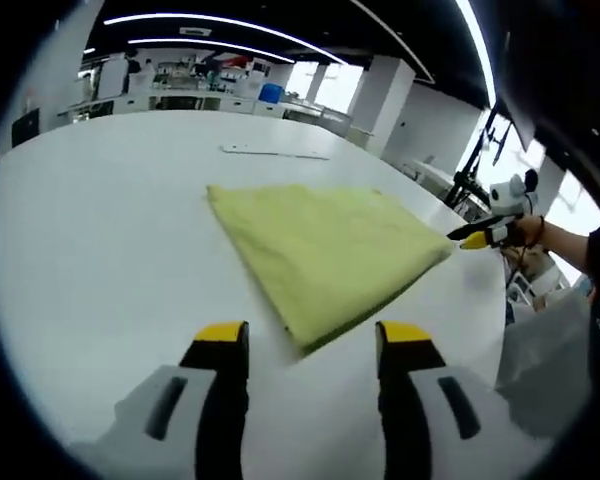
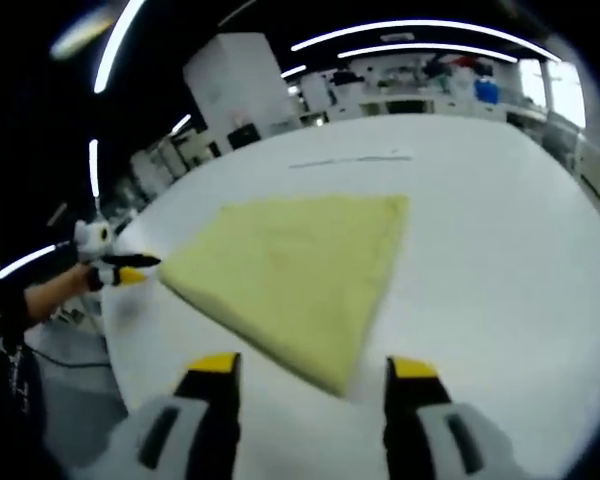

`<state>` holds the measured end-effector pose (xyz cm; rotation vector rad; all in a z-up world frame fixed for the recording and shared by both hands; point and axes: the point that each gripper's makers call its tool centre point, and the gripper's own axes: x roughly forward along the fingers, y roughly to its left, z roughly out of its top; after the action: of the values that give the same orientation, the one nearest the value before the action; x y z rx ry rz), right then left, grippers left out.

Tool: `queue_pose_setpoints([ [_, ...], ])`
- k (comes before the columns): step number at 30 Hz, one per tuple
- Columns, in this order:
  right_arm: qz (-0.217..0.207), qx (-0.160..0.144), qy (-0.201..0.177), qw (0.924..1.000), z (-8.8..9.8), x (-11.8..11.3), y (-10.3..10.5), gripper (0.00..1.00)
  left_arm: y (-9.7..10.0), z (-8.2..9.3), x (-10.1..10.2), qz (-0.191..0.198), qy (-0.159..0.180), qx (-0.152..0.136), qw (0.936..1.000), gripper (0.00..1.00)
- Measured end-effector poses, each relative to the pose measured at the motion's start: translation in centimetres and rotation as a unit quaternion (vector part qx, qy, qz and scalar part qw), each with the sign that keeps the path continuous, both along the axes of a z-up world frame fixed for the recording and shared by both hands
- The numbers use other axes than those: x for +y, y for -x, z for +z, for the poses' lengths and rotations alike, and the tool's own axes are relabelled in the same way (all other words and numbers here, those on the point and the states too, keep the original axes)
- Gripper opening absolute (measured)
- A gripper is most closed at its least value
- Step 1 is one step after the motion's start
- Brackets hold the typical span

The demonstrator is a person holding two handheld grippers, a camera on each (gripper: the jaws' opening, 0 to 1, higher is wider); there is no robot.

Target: Fold the garment on the visible template until the final outline fits inside the template.

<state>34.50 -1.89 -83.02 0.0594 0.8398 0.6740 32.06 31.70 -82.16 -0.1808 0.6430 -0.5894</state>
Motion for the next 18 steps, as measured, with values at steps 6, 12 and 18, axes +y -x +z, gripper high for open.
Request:
queue_pose_setpoints([
  [6, -0.011, -0.005, -0.003, 0.9999, -0.3, -0.6, -0.4, 0.35, 0.1, -0.5, 0.0, 0.009, 0.003, 0.009, 0.9999, 0.33],
  [12, -0.018, 0.001, 0.007, 0.9998, -0.9, -1.2, -0.5, 0.15, 0.3, -1.3, 0.3, 0.012, -0.004, 0.016, 0.9998, 0.1],
  [18, -0.017, 0.005, -0.004, 0.9998, -0.9, -1.0, -0.4, 0.08, 0.3, -1.4, 0.2, 0.007, -0.013, 0.018, 0.9997, 0.05],
])
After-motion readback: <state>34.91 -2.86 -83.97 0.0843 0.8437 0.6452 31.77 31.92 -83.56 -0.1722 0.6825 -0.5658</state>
